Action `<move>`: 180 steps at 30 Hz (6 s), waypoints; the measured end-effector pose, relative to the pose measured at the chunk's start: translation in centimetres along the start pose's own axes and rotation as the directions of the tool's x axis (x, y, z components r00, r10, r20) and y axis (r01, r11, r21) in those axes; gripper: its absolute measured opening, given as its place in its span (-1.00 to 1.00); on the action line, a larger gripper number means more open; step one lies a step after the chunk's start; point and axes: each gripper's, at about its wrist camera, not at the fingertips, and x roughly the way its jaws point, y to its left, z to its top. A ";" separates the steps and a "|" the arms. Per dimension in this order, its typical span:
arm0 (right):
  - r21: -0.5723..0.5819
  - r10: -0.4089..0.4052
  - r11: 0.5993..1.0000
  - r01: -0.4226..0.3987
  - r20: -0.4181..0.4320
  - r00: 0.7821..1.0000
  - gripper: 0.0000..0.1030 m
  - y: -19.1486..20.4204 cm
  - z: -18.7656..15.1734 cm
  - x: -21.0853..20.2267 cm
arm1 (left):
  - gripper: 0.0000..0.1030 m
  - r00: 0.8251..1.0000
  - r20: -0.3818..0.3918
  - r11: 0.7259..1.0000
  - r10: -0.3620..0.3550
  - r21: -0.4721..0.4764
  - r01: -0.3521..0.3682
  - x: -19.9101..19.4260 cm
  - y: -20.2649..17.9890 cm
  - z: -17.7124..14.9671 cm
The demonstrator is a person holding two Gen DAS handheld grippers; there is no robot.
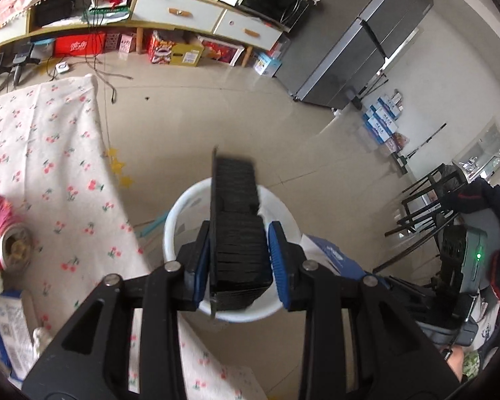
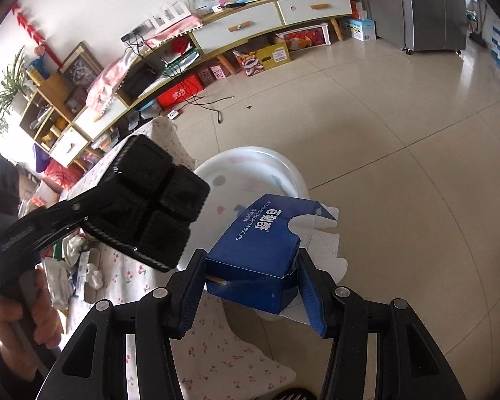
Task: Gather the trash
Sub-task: 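Drop the black box into the white bin with the left gripper while the right gripper carries the tissue box, then release the blue tissue box into the white bin with the right gripper, then grasp the white snack wrapper with the left gripper and lift it, then grasp the blue medicine box with the right gripper and lift it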
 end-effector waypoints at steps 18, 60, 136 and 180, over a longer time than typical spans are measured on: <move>0.021 -0.040 0.999 0.041 -0.030 0.999 0.05 1.5 2.0 3.0 | 0.65 0.982 0.019 0.976 0.189 0.103 -0.190 -5.7 1.5 -0.5; -0.114 -0.119 0.987 0.114 -0.042 0.992 0.63 15.1 -1.4 -0.1 | 0.93 0.870 0.005 0.867 0.494 -0.087 -0.491 -24.1 20.8 -7.0; -0.306 -0.075 0.952 0.008 -0.210 0.975 0.63 26.4 -5.3 7.2 | -0.89 0.970 -0.074 0.971 0.231 -0.042 -0.235 -20.9 18.7 -10.0; -0.417 0.009 0.904 -0.095 -0.201 0.979 0.20 33.3 -4.6 9.7 | -0.89 0.964 -0.026 0.959 0.265 -0.100 -0.266 -23.7 20.7 -11.0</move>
